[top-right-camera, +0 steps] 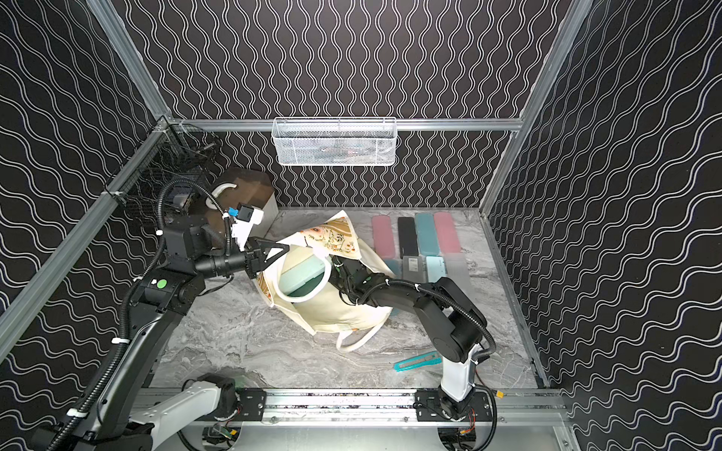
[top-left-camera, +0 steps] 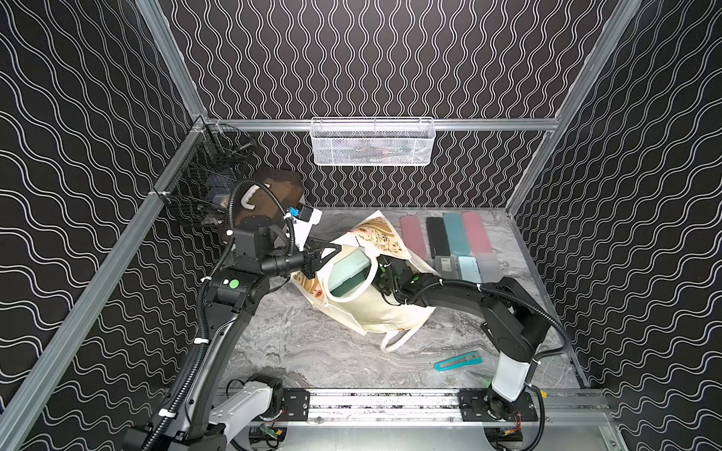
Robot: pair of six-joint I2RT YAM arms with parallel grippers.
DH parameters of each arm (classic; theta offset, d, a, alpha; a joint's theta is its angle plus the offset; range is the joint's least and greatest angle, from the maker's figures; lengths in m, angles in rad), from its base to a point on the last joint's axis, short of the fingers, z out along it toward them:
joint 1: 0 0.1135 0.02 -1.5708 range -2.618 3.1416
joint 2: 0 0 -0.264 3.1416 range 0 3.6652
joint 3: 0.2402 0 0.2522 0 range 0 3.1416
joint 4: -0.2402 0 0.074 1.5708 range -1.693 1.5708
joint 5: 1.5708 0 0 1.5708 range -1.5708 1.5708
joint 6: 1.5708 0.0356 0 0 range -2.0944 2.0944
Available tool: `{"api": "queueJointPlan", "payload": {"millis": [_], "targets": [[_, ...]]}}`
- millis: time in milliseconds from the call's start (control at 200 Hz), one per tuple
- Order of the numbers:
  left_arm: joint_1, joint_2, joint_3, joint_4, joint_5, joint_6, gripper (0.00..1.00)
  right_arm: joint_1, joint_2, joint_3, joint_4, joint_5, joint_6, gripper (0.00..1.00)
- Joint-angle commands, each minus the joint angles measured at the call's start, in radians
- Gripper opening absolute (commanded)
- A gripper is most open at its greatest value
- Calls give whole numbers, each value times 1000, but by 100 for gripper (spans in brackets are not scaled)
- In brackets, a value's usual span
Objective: Take out the pencil case from the canvas bag
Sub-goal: Pick up the pencil case from the canvas bag.
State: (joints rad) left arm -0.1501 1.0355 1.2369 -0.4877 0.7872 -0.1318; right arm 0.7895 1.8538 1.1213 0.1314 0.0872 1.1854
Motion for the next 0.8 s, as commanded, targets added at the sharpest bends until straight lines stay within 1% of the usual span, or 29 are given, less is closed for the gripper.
{"api": "queueJointPlan", "payload": {"millis": [0, 90, 210, 290, 551, 631, 791], "targets": [[-2, -7, 12, 119, 112, 6, 0, -6, 8, -2, -25, 20, 13, 46], [-1, -6, 14, 127, 122, -2, 0, -10, 10, -13, 25, 5, 21, 53], [-1, -5, 15, 136, 131, -11, 0, -23, 18, -29, 96, -18, 38, 57], [-1, -7, 17, 141, 135, -15, 0, -31, 26, -28, 119, -35, 42, 57], [-1, -14, 21, 143, 126, -17, 0, -42, 26, -26, 88, -26, 48, 41], [-2, -15, 22, 126, 95, -8, 0, -44, 14, -29, 68, -15, 37, 37], [-1, -7, 24, 85, 27, 21, 0, -44, -31, -37, 11, 15, -7, 34]]}}
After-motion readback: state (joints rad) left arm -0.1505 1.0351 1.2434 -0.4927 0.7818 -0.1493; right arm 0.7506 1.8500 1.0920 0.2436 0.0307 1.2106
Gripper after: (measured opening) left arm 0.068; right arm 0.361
